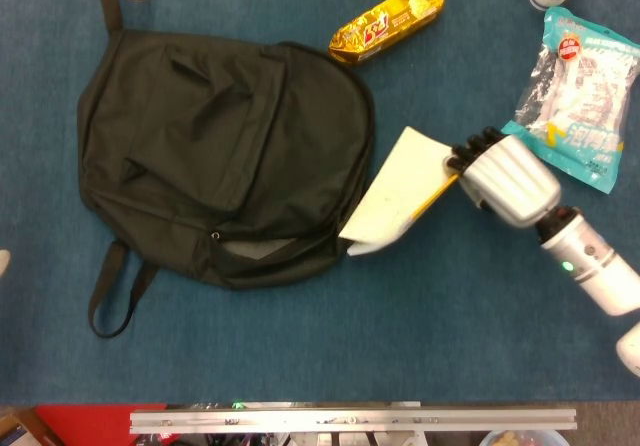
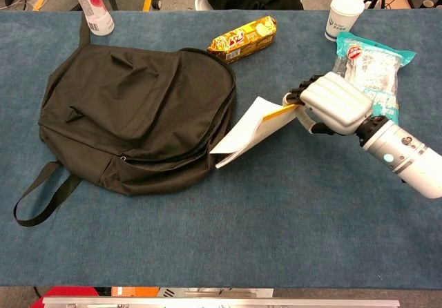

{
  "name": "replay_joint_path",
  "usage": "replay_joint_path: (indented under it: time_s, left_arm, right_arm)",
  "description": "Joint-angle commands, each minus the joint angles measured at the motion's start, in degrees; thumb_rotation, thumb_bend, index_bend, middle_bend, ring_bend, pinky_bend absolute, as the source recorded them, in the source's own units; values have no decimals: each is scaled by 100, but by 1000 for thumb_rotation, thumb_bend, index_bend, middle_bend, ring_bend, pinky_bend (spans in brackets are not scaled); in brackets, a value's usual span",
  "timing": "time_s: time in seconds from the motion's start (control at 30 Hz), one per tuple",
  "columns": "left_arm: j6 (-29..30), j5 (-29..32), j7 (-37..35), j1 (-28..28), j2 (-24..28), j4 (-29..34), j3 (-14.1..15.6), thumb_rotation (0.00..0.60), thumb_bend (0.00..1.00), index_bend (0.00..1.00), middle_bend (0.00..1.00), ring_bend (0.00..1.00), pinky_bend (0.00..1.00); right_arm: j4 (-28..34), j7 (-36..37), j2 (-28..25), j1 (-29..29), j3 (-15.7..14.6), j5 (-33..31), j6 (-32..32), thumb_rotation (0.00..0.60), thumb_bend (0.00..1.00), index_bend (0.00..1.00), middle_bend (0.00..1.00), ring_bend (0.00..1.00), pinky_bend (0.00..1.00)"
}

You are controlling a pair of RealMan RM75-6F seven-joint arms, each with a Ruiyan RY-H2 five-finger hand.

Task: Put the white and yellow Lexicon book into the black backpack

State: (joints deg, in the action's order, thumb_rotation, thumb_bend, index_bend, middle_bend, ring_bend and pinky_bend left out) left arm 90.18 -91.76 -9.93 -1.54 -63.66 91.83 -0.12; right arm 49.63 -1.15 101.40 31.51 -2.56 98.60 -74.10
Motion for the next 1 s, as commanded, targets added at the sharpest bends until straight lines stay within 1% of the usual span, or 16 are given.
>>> replay_joint_path:
  time_s: [0.03, 0.13, 0.23, 0.5, 0.63, 0.8, 1.0]
  left_arm:
    - [-39, -52, 56, -52, 25, 32, -7, 600, 171, 202, 206, 107, 125]
    - [-97, -95, 119, -121, 53, 74, -21, 600, 171, 201, 205, 107, 125]
    - [-169, -145, 182, -207, 90, 109, -40, 600, 172, 201, 205, 107, 125]
    - [-545, -380, 250, -606, 301, 250, -94, 600, 172, 200, 205, 107, 126]
    - [-831, -506, 270, -893, 368, 309, -133, 600, 171, 201, 204, 107, 135]
    - [-1253, -742, 360, -1262, 397, 391, -96, 600, 172, 201, 204, 107, 138]
    - [-1763, -998, 650, -1680, 232, 457, -31, 600, 171, 201, 204, 107, 138]
  right_arm:
    - [715, -346, -512, -151, 138, -286, 55, 600, 498, 805, 666, 531, 681]
    - [1032, -516, -741, -212, 232, -396, -2, 600, 477, 830, 684, 549, 687]
    - [1227, -643, -911, -255, 352, -459, -144, 600, 476, 842, 696, 563, 693]
    - [1773, -910, -1381, -342, 646, -515, -565, 600, 475, 847, 704, 575, 698]
    - [2188, -1097, -1745, -412, 798, -528, -800, 600, 473, 847, 706, 577, 698]
    - [2642, -1359, -2207, -544, 966, -621, -1013, 600, 471, 848, 707, 577, 698]
    - [2963, -1545, -2585, -691, 1086, -779, -1112, 600, 466, 848, 707, 577, 698]
